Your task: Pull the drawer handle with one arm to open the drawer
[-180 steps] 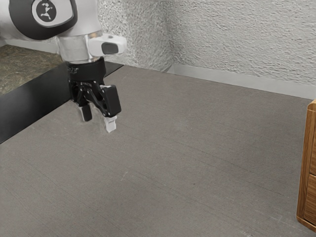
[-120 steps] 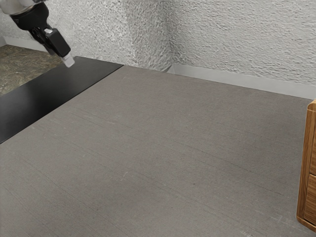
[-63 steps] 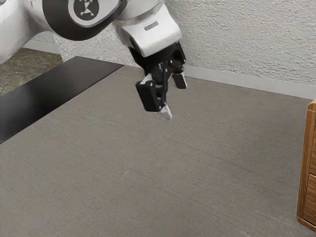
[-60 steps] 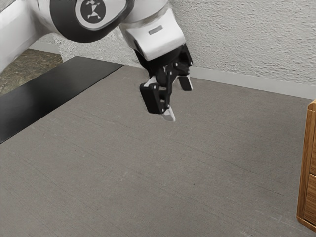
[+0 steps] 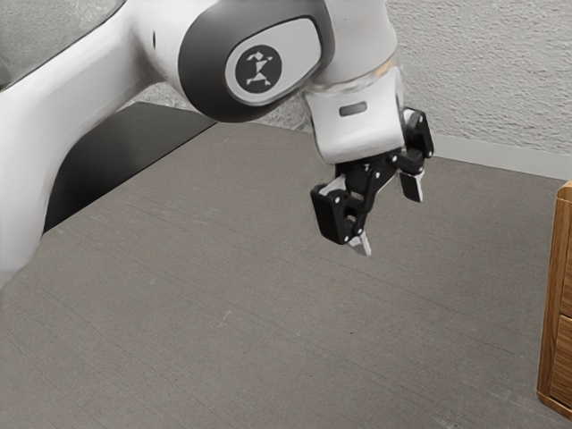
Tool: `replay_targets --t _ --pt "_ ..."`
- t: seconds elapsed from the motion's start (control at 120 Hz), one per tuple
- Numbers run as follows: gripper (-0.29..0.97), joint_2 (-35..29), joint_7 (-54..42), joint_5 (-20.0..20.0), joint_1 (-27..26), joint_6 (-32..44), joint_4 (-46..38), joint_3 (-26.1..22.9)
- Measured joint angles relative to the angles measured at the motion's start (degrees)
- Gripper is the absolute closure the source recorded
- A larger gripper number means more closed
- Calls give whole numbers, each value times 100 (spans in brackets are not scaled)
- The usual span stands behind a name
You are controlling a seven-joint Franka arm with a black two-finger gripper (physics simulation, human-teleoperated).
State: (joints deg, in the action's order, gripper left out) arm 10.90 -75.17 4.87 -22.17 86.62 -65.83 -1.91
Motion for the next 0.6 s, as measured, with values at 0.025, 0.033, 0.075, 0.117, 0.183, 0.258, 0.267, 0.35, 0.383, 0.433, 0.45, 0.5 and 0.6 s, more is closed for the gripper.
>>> replay_targets --t 0.025,0.033,0.075,0.117,0.183,0.258,0.267,0.35,0.383,0.433,0.45,0.5,0.6 --pt "2 -2 -41 2 -16 4 10 -49" --pt "2 -2 -54 2 -19 6 23 -70" --pt "2 -3 -117 6 -38 12 109 -169" --pt "2 -7 -176 10 -40 17 172 -289" --pt "2 -1 -244 67 -54 46 310 -547" --pt "2 -2 -201 367 598 94 340 -1560" --pt "2 -3 -191 409 740 98 337 -1739" --pt "2 -45 -75 746 2505 108 159 -3599" --pt "2 -74 -38 842 2322 93 135 -3269" --pt "2 -112 -27 858 1310 55 164 -1915" --pt "2 -120 -27 849 1117 43 178 -1645" --pt "2 -133 -29 829 789 14 202 -1197" --pt "2 -133 304 760 591 -202 259 -810"
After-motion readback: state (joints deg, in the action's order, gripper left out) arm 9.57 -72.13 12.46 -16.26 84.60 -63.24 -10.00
